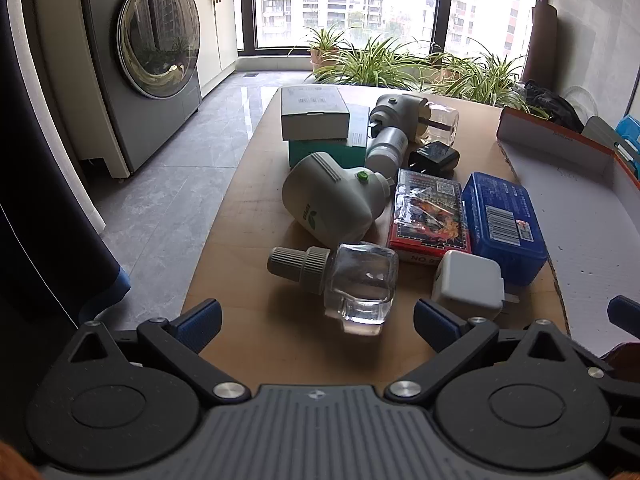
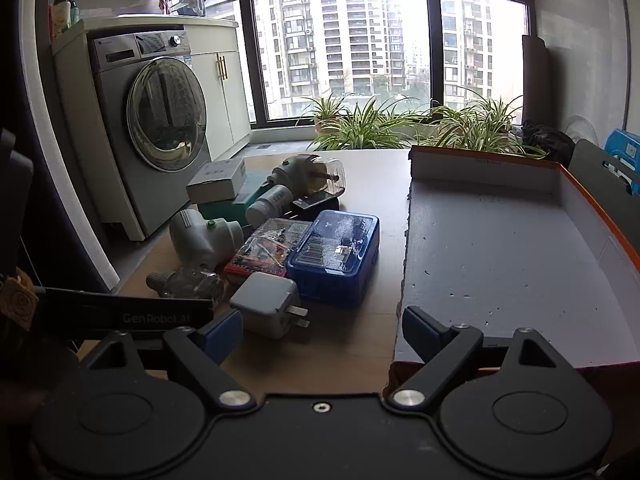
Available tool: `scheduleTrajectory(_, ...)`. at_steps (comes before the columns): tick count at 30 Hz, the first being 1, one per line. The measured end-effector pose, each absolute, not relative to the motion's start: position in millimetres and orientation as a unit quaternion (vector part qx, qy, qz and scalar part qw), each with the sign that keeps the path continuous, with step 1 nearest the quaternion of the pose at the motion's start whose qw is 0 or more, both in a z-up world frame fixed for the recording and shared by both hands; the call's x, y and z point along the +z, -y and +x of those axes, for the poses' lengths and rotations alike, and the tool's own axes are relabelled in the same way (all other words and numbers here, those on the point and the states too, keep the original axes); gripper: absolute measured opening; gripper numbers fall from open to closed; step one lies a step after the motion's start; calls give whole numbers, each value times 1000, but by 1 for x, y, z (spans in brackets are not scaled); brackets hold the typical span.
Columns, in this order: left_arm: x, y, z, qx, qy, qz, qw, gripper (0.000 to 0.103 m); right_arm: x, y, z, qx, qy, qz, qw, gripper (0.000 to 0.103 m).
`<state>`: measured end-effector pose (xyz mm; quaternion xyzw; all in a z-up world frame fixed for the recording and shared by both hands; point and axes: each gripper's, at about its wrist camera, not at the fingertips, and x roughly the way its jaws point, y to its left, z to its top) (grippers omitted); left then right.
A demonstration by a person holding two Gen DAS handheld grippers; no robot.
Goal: Organize rigid objects
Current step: 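Move left tool to the glass bottle while right tool moves to the white charger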
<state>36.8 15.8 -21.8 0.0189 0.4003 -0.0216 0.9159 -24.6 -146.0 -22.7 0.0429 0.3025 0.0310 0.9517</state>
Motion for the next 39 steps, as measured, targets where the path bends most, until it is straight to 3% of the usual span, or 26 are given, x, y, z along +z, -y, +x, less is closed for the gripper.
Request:
scheduleTrajectory(21, -22, -16, 40, -23, -401, 19, 915, 103, -23, 147, -22, 26, -275, 45, 960, 102)
scheduleTrajectory(39, -32, -18, 60, -58, -395, 27, 917, 103, -28, 148, -17, 25, -297, 45, 953, 102)
